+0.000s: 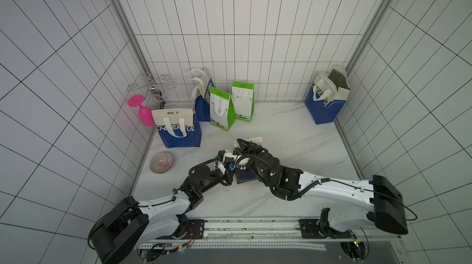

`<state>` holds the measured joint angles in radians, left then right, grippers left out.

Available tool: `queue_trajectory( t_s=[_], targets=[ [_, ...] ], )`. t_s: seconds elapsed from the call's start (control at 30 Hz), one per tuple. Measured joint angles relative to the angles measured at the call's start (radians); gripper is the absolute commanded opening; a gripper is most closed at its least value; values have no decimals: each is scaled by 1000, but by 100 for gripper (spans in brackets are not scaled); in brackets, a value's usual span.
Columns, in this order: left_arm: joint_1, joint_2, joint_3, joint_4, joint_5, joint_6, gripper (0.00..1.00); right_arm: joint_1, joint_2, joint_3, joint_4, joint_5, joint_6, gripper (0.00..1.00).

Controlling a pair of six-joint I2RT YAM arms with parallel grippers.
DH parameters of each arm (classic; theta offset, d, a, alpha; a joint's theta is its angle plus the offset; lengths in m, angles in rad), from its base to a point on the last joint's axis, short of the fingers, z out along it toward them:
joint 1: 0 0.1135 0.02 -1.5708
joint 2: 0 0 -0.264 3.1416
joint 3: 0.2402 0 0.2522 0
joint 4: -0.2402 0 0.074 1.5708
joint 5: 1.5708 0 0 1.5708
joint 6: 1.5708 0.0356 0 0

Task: Open the takeout bag
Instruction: Open the takeout bag at the center of the board.

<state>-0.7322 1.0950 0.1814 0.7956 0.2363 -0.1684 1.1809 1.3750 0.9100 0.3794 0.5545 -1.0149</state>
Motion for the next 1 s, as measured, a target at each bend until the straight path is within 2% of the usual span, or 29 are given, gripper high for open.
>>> queue_trajectory(
  t_s=[0.2, 0.43, 0.7, 1.0],
  targets=[
    [0, 0, 2, 0, -5, 0, 0, -1, 4, 0, 14, 10, -4, 27],
    [0, 0, 2, -3, -3, 0, 0, -5, 2, 0, 22, 13, 17, 1],
    [0, 0, 2, -5, 1, 0, 0, -17, -17, 4, -17, -15, 69, 0],
    [-2, -11, 4, -10, 3, 0, 0, -56, -71, 72, -217, -116, 218, 0]
  ],
)
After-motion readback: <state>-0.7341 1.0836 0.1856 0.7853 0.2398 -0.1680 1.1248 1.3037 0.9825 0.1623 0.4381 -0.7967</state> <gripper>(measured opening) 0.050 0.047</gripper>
